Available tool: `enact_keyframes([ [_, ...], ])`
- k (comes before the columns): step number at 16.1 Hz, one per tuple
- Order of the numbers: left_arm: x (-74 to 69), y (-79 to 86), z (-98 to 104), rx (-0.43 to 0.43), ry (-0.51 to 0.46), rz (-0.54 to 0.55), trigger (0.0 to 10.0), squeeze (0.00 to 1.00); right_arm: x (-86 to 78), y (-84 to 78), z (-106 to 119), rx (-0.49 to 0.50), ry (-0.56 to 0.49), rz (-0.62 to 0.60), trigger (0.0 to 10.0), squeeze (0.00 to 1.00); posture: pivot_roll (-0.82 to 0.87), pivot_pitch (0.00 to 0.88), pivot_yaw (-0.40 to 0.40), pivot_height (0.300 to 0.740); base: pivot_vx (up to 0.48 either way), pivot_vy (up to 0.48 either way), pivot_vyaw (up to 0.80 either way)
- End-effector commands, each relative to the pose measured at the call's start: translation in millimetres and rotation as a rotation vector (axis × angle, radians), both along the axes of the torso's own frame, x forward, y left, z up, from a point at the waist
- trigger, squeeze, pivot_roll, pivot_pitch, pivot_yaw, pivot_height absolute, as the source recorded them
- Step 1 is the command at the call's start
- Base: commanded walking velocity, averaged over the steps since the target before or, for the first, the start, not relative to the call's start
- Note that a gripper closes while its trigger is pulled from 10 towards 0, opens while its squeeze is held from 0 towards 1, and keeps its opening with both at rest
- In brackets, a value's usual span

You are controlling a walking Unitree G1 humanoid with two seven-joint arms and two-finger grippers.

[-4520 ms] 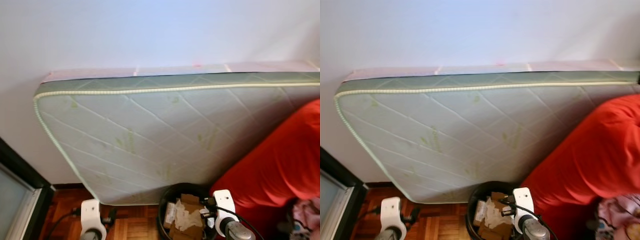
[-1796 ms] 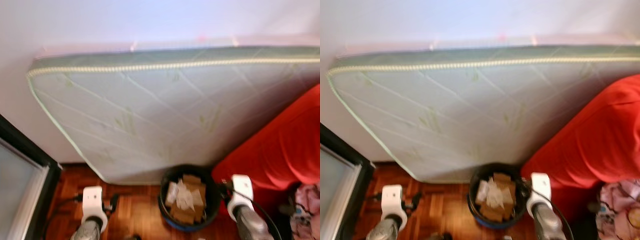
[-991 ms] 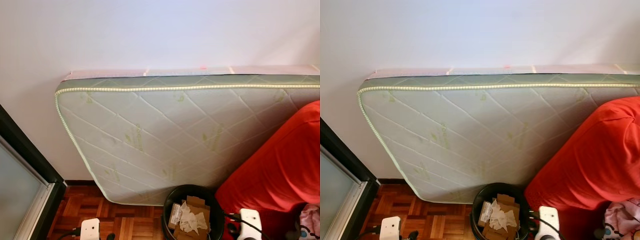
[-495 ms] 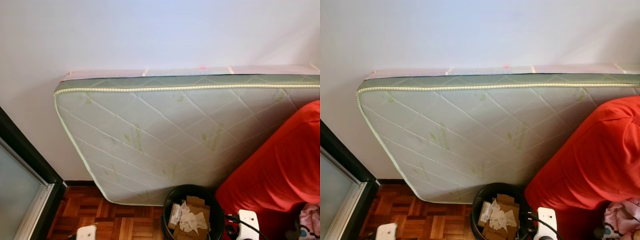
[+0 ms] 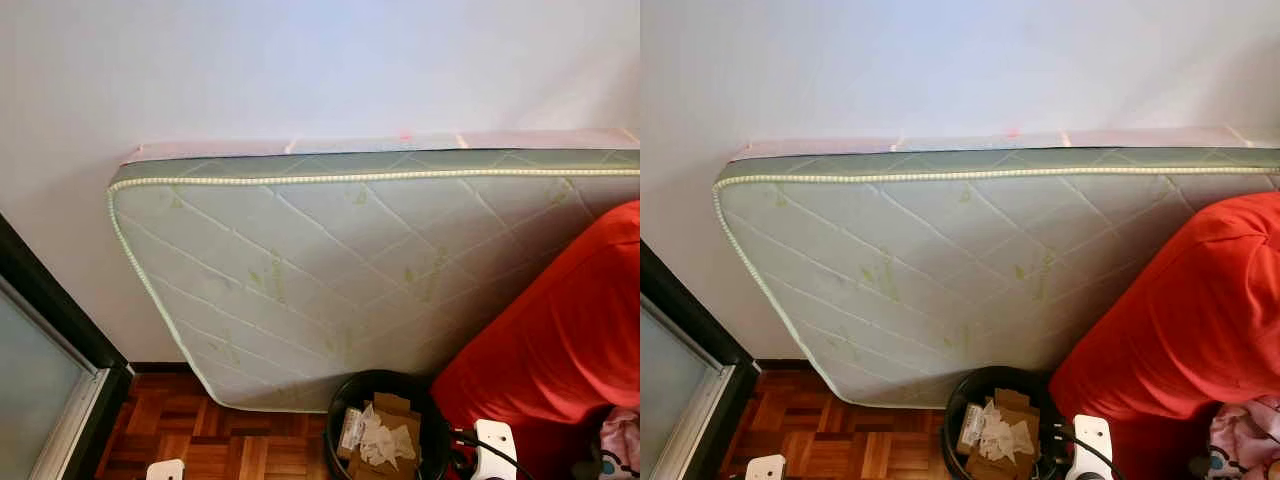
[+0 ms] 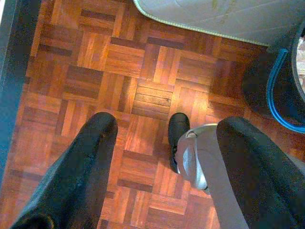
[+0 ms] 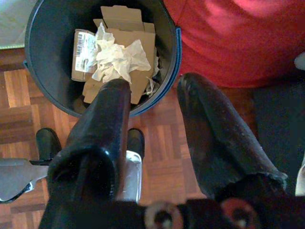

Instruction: Clean up the room

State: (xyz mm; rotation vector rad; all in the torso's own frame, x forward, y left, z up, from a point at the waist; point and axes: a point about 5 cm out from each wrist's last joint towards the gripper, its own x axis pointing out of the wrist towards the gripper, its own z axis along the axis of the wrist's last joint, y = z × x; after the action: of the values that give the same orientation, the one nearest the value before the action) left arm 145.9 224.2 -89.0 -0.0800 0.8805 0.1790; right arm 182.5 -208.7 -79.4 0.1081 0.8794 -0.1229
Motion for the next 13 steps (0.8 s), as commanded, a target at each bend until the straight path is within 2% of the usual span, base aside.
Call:
enact_keyframes([
  [1, -8.6, -2.9, -4, -0.002, 0.035, -0.002, 10.0, 0.0, -1.8, 0.7, -1, 0.005, 0.014, 0.001, 10.0, 0.0, 0.0, 0.0, 0.016, 0.74, -0.247, 0.0, 0.0],
  [4, -13.0, -4.3, -6, -0.006, 0.042, 0.004, 10.0, 0.0, -1.4, 0.3, -1, 0.005, 0.013, 0.004, 10.0, 0.0, 0.0, 0.0, 0.011, 0.74, -0.269, 0.0, 0.0],
  [10, -25.8, 12.7, -6, 0.001, 0.051, 0.029, 10.0, 0.0, -1.2, 0.0, -1, 0.006, 0.015, 0.017, 10.0, 0.0, 0.0, 0.011, 0.004, 0.74, -0.271, 0.0, 0.0],
  [13, -29.3, 11.2, -7, 0.001, 0.057, 0.031, 10.0, 0.0, -1.0, -0.9, -1, 0.003, 0.014, 0.016, 10.0, 0.0, 0.0, 0.015, 0.001, 0.74, 0.0, 0.0, 0.0],
])
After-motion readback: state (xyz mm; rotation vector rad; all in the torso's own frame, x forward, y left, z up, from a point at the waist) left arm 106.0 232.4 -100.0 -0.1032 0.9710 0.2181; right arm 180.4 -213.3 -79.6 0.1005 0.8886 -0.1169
